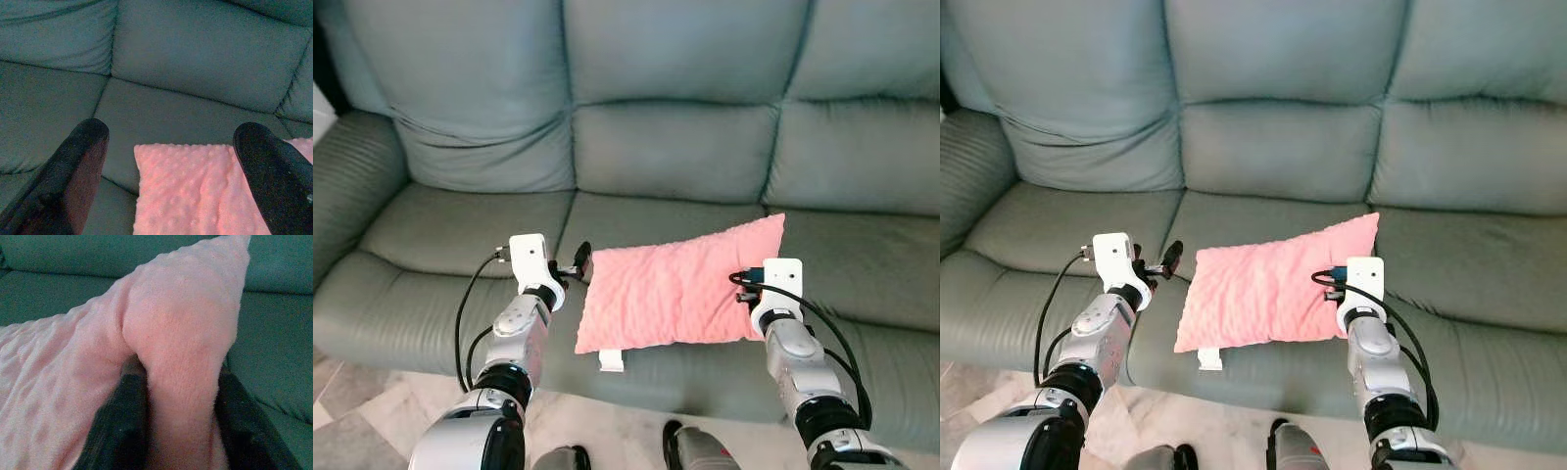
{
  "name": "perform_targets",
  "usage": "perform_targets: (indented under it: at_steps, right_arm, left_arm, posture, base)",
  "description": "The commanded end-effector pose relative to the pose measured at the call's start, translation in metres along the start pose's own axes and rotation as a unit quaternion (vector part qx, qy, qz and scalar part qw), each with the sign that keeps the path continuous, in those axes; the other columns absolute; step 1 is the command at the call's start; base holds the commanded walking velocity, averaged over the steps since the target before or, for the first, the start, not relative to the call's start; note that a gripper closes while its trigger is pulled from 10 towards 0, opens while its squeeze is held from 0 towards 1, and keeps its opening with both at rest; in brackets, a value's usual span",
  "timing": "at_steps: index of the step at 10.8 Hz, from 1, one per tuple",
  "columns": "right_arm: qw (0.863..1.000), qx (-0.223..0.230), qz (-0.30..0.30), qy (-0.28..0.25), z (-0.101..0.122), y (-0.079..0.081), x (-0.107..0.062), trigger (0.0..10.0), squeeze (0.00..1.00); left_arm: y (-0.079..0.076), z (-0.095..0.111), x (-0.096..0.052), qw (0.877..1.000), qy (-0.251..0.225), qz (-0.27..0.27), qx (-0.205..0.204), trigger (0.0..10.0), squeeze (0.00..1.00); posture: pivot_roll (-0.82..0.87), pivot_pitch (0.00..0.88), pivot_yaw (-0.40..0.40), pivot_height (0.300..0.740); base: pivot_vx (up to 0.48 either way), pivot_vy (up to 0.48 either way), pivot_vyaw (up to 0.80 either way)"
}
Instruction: Move the pillow to the sofa
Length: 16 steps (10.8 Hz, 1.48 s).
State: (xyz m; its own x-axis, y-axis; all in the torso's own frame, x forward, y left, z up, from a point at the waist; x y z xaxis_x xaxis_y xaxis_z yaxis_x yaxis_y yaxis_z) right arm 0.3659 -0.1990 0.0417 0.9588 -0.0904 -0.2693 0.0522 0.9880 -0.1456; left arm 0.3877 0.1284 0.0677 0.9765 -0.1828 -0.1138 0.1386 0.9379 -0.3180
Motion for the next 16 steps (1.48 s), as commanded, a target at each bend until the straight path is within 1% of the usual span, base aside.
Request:
perform_targets:
  at_steps: [1,2,3,4,6,7,8,9,10,11,12,13,14,15,16]
  right_arm:
    - [1.0,0.002,0.013,0.025,-0.009,0.003,0.0,10.0,1.0]
    - [0.998,-0.011,0.021,0.054,-0.018,0.002,-0.001,10.0,1.0]
    - [0.998,-0.013,0.018,0.057,-0.018,-0.002,0.0,10.0,1.0]
    - [0.997,-0.024,0.032,0.067,-0.019,-0.003,0.001,10.0,1.0]
    - [0.997,-0.027,0.031,0.063,-0.017,-0.005,0.001,10.0,1.0]
    - [0.996,-0.043,0.045,0.062,-0.02,-0.003,-0.001,10.0,1.0]
    - [0.998,-0.031,0.03,0.051,-0.019,-0.008,-0.002,10.0,1.0]
    - [0.996,-0.038,0.062,0.053,-0.021,-0.001,-0.004,10.0,1.0]
    - [0.996,-0.05,0.056,0.053,-0.022,-0.004,-0.005,10.0,1.0]
    - [0.996,-0.049,0.052,0.053,-0.023,-0.009,-0.006,10.0,1.0]
    - [0.996,-0.053,0.049,0.049,-0.023,-0.015,-0.009,10.0,1.0]
    - [0.995,-0.068,0.042,0.055,-0.027,-0.022,-0.013,10.0,1.0]
    - [0.994,-0.086,0.014,0.071,-0.037,-0.037,-0.019,10.0,1.0]
    - [0.99,-0.103,-0.023,0.094,-0.049,-0.055,-0.025,10.0,1.0]
    - [0.986,-0.106,-0.062,0.117,-0.058,-0.072,-0.03,10.0,1.0]
  left_arm:
    - [0.005,0.0,0.0,1.0,0.007,0.008,0.003,10.0,0.0]
    - [0.005,0.001,0.001,1.0,0.007,0.008,0.001,10.0,0.0]
    - [0.004,0.002,0.001,1.0,0.006,0.007,0.0,10.0,0.0]
    - [0.002,0.002,0.002,1.0,0.008,0.005,-0.001,10.0,0.0]
    - [0.0,-0.002,0.002,1.0,0.015,0.004,-0.001,10.0,0.0]
    - [0.001,-0.005,0.001,1.0,0.024,0.006,0.004,10.0,0.0]
    - [0.001,-0.007,0.0,1.0,0.026,0.003,0.005,10.0,0.0]
    - [0.003,-0.007,0.0,1.0,0.027,0.005,0.005,10.0,0.0]
    - [0.004,-0.007,-0.001,1.0,0.027,0.007,0.005,10.0,0.0]
    - [0.004,-0.007,-0.001,1.0,0.029,0.006,0.006,10.0,0.0]
    - [0.004,-0.007,-0.001,1.0,0.028,0.004,0.009,10.0,0.0]
    - [0.007,-0.007,-0.002,0.999,0.032,0.003,0.012,10.0,0.0]
    - [0.007,-0.01,-0.005,0.999,0.036,-0.013,0.009,10.0,0.0]
    - [0.008,-0.017,-0.009,0.998,0.054,-0.023,0.018,10.0,0.0]
    - [0.01,-0.028,-0.014,0.996,0.077,-0.028,0.032,10.0,0.0]
  posture:
    - [-0.16,0.113,0.091,0.74]
    - [-0.16,0.111,0.092,0.74]
    - [-0.16,0.11,0.09,0.74]
    - [-0.16,0.11,0.09,0.74]
    - [-0.16,0.111,0.087,0.74]
    - [-0.16,0.112,0.086,0.74]
    - [-0.16,0.11,0.085,0.74]
    - [-0.16,0.112,0.084,0.74]
    - [-0.17,0.112,0.082,0.74]
    - [-0.17,0.11,0.081,0.74]
    - [-0.17,0.104,0.08,0.74]
    - [-0.17,0.099,0.077,0.74]
    - [-0.17,0.093,0.075,0.74]
    - [-0.17,0.089,0.075,0.74]
    - [-0.17,0.085,0.076,0.74]
  base:
    - [0.0,0.0,0.0]
    - [0.0,0.0,0.0]
    - [0.0,0.0,0.0]
    - [0.0,0.0,0.0]
    - [0.0,0.0,0.0]
    - [0.0,0.0,0.0]
    - [0.0,0.0,0.0]
    - [0.0,0.0,0.0]
    - [0.0,0.0,0.0]
    - [0.0,0.0,0.0]
    - [0.0,0.0,0.0]
    - [0.0,0.0,0.0]
    - [0.0,0.0,0.0]
    - [0.0,0.0,0.0]
    - [0.0,0.0,0.0]
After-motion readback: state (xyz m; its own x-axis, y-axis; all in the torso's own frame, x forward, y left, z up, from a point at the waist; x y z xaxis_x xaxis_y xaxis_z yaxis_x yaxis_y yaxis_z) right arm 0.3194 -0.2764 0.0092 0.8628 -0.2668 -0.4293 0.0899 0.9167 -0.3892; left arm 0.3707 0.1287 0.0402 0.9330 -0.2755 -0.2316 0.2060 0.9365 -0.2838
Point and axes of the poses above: a point about 5 cm out from each wrist's last joint towards the gripper, its own x axis pointing out of the wrist towards the gripper, its own z axis along the axis of the wrist's last joint, y = z × x, the point moved 4 cm from there along x, pointing out of the wrist towards the gripper, and after that the axes turned 4 degrees about -x, right-handed, at the moved point
